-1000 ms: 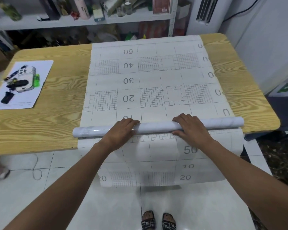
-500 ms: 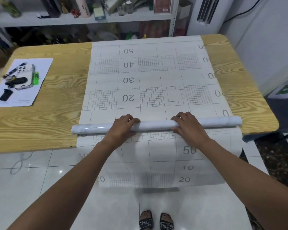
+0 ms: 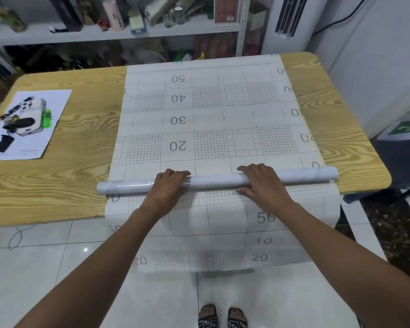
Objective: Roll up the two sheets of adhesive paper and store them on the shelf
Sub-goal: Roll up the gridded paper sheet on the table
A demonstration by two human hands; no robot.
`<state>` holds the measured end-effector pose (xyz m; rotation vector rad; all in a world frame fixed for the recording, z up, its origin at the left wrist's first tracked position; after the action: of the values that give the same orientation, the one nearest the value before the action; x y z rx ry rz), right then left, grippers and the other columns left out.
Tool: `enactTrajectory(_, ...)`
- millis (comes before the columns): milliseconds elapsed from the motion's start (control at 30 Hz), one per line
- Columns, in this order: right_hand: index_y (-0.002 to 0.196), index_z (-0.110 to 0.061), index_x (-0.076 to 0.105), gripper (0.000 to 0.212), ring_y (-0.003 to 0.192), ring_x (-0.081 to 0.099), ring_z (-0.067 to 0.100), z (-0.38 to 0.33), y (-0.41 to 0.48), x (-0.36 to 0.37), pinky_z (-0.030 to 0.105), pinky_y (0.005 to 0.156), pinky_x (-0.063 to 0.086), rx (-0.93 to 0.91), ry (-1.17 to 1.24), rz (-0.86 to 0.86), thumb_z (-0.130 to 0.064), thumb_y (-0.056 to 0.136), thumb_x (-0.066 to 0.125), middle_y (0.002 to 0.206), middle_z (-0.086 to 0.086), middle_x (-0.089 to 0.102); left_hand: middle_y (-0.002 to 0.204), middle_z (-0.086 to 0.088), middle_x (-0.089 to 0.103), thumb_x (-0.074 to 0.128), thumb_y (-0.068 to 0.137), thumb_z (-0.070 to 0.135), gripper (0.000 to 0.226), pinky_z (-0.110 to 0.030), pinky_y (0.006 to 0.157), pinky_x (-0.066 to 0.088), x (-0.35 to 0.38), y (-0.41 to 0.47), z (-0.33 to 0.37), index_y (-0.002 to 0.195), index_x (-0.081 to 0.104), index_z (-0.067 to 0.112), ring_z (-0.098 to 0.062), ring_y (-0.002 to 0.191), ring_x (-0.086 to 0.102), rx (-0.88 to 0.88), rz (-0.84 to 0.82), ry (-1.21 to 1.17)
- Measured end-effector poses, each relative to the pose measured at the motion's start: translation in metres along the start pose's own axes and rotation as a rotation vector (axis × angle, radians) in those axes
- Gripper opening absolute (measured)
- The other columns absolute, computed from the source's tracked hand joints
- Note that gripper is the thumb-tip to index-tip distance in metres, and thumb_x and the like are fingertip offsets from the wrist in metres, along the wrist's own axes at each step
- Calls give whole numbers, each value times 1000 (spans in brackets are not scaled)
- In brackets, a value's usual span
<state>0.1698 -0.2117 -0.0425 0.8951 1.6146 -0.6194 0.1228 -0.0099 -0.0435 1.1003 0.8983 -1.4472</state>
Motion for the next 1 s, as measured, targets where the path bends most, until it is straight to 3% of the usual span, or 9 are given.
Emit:
enactTrajectory(67, 122, -13, 55, 56, 93, 55, 26, 0, 0, 0, 39, 85, 42, 1, 6, -3, -44, 78, 70, 104, 4, 61, 108, -8, 56, 52, 91, 16, 36, -32, 89, 30, 2, 1, -6, 127, 47, 12, -26, 102, 46, -69, -19, -32)
enactTrajectory(300, 111, -13, 59, 51, 86, 56, 26, 3, 0, 0, 39, 80, 43, 5, -20, -3, -39, 71, 77, 99, 4, 61, 108, -5, 57, 39, 95, 17, 28, -25, 78, 19, 4, 6, -5, 121, 48, 15, -17, 88, 36, -56, -96, -3)
enactTrajectory(433, 105, -16, 63, 46, 84, 56, 27, 4, 1, -4, 39, 75, 45, 4, -68, 33, -40, 69, 78, 102, 4, 60, 123, -9, 49, 44, 92, 9, 33, -30, 83, 27, 2, 5, 0, 125, 48, 9, -26, 100, 46, -6, -113, -9)
enactTrajectory(600, 106, -14, 65, 43, 83, 56, 27, 3, 4, -4, 38, 74, 44, -21, -71, 29, -39, 72, 76, 97, 5, 60, 125, -15, 43, 56, 89, 18, 38, -30, 86, 32, -1, 0, -2, 125, 51, 5, -28, 105, 46, -42, -49, -79)
enactTrajectory(767, 118, -12, 58, 49, 95, 54, 27, 6, 5, -7, 39, 83, 40, 26, 29, 24, -36, 77, 73, 107, 4, 62, 115, -19, 45, 73, 76, 12, 58, -34, 85, 40, -3, -1, -3, 127, 47, 3, -32, 98, 48, -40, -55, -83)
enactTrajectory(933, 109, -12, 59, 39, 91, 53, 25, 7, 5, -5, 35, 81, 37, 64, 75, 6, -35, 80, 71, 101, 3, 62, 90, -16, 57, 85, 58, 6, 58, -37, 61, 44, -4, 3, 2, 108, 55, 6, -33, 71, 54, 40, -37, 8)
enactTrajectory(1000, 107, -13, 60, 36, 90, 53, 24, 7, 7, -5, 35, 81, 38, 70, 76, 3, -36, 81, 69, 99, 2, 63, 87, -15, 58, 86, 54, 7, 55, -36, 58, 43, -3, 3, 1, 102, 59, 6, -32, 68, 54, 29, -51, 22)
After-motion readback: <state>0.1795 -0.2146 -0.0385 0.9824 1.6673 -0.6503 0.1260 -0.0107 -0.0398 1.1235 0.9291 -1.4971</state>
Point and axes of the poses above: each hand's wrist, its own y-axis towards the middle knuckle, its own x-axis out of the palm, z = x × y, the point moved 10 cm from there along y, towards the middle knuckle
